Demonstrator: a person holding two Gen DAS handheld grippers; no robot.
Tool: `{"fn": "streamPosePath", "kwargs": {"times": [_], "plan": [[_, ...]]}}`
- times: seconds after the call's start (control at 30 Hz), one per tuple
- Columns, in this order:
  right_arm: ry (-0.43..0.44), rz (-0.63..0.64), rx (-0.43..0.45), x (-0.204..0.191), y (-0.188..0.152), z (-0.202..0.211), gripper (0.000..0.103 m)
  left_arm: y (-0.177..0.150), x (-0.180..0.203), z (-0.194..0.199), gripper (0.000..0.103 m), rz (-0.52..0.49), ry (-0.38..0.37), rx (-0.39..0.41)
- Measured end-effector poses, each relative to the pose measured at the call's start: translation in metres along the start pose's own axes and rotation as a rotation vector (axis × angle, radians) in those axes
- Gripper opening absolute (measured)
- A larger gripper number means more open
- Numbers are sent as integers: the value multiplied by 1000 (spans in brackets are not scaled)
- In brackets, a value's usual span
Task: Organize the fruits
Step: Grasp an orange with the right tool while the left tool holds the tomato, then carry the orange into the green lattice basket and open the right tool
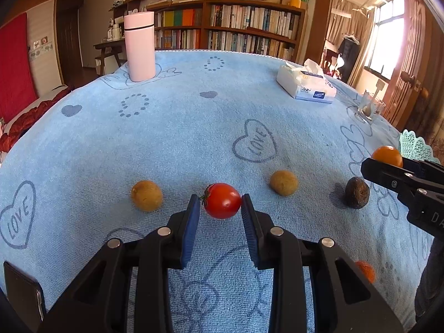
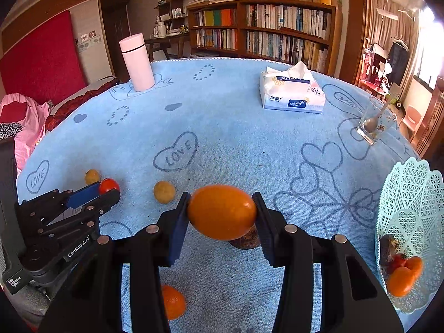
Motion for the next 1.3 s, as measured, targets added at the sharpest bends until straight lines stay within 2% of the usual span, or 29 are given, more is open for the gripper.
{"fn": "streamPosePath", "kwargs": {"times": [0.3,0.8,1.3], "plan": [[-43,-77,47,34,2,30,46,0,5,3,31,-12,2,0],[-144,-228,93,115,-10,68,46,-1,22,15,31,-56,9,0],[-234,-373,110,191,-30,83,46,10,59,23,31,-129,7,15]]}}
Point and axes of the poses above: each gripper's, at about its wrist camera, not at the fingertips, and z roughly against the way its jaws point, x to its right, y to its top, the point moved 8 cm from there along -z, roughly the way its jaws point, and after that the axes turned 7 degrees about -z, right-handed, at the moved point
